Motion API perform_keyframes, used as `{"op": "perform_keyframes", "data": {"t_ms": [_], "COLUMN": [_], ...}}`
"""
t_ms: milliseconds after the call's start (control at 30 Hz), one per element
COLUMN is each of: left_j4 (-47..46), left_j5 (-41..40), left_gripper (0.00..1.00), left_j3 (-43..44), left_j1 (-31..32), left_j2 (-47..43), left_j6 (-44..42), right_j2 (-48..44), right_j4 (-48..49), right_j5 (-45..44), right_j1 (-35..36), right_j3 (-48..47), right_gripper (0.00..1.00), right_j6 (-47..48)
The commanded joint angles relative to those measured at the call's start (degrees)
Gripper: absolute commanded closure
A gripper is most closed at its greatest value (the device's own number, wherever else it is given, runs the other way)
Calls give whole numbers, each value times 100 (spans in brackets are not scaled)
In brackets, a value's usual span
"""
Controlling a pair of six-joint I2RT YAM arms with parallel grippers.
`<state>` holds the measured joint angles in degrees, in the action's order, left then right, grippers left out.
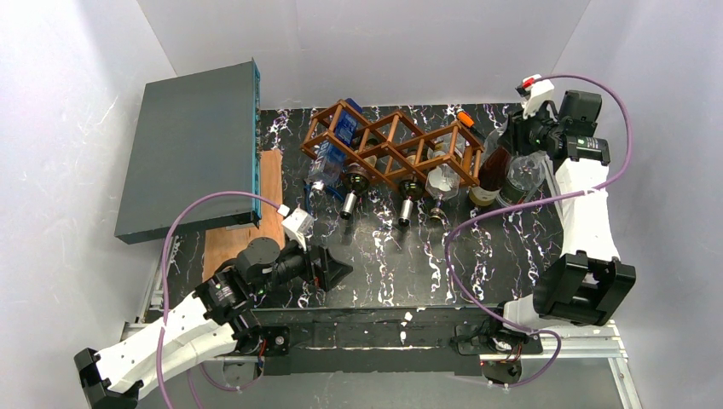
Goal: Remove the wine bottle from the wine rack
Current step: Move the wine bottle to the center of the board.
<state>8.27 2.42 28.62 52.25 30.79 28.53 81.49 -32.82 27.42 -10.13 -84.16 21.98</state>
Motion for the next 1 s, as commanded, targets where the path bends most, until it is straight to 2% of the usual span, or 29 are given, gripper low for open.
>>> {"op": "perform_keyframes", "data": {"t_ms": [0,67,400,733,967], "left_j4": [38,35,54,82,105], "left_j5": [-127,-112,-55,-32,-22], "left_gripper": [2,2,2,2,2], "left_j3": [41,60,130,208,255], "left_j1": [-19,-19,-20,-21,-20], "left_j2": [12,31,85,138,151], "left_j6": [38,38,21,21,19], "right_j2": [-115,-78,22,-46,-397], "right_j4": [1690,1760,1876,1824,1549], "right_j5": [-47,-128,-117,-87,-180], "right_j1": [-39,-41,-43,-42,-65], "right_j3": [-253,-206,-14,-53,-274], "right_gripper": [98,97,56,29,7], "right_j6": [-151,-182,-268,-345,-496]}}
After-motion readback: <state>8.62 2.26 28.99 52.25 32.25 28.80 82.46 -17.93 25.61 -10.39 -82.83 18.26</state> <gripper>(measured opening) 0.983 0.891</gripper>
